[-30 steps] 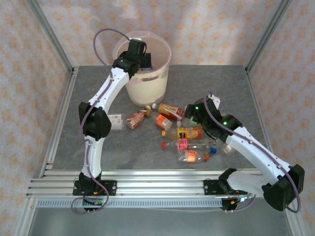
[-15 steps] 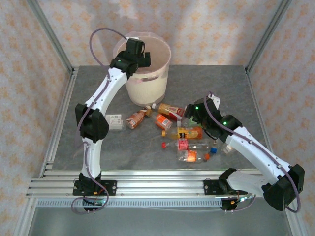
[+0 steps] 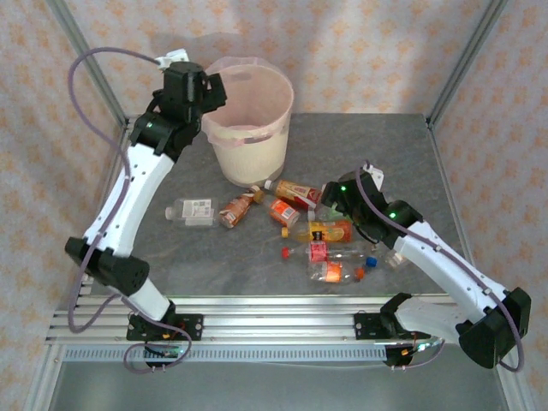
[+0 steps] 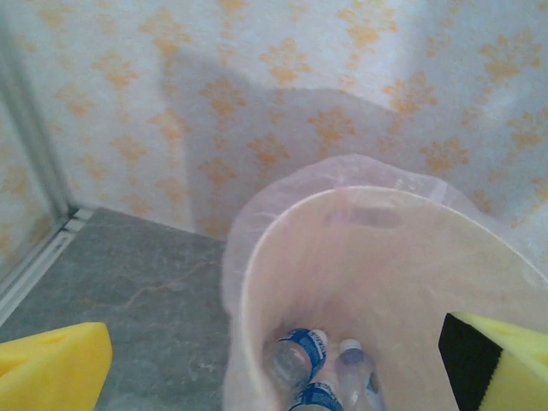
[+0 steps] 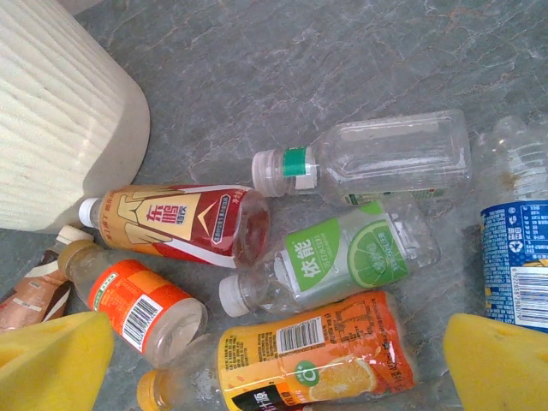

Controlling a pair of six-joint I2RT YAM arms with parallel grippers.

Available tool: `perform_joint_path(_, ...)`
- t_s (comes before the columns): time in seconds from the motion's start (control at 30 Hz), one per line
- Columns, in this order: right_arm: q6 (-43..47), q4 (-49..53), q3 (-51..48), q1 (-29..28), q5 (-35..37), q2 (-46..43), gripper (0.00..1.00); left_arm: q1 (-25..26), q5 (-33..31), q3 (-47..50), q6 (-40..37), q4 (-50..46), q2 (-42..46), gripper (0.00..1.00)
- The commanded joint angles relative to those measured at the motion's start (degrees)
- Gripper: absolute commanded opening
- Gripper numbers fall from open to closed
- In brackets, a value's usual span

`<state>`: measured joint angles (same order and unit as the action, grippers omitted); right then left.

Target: Put the plastic bottles in the bin

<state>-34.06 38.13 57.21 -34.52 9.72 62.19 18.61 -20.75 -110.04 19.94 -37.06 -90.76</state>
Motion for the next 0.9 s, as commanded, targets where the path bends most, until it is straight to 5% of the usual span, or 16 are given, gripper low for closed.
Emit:
perform_joint_path(0.0, -0.14, 1.72, 0.54, -0.12, 2.41, -1.2, 0.99, -0.67, -6.55, 5.59, 7.0, -3.95, 5.58, 1.0)
perform_joint_path(0.43, 0.27, 1.73, 0.63, -0.11, 1.86, -0.27, 0.99, -4.46, -4.16, 41.99, 34.85, -8.99, 25.74, 1.0)
perform_joint_path(0.87, 0.23, 1.24, 0.03, -0.14, 1.29, 0.21, 0.99, -5.08, 7.59, 55.84, 50.11, -4.87, 17.81, 1.0)
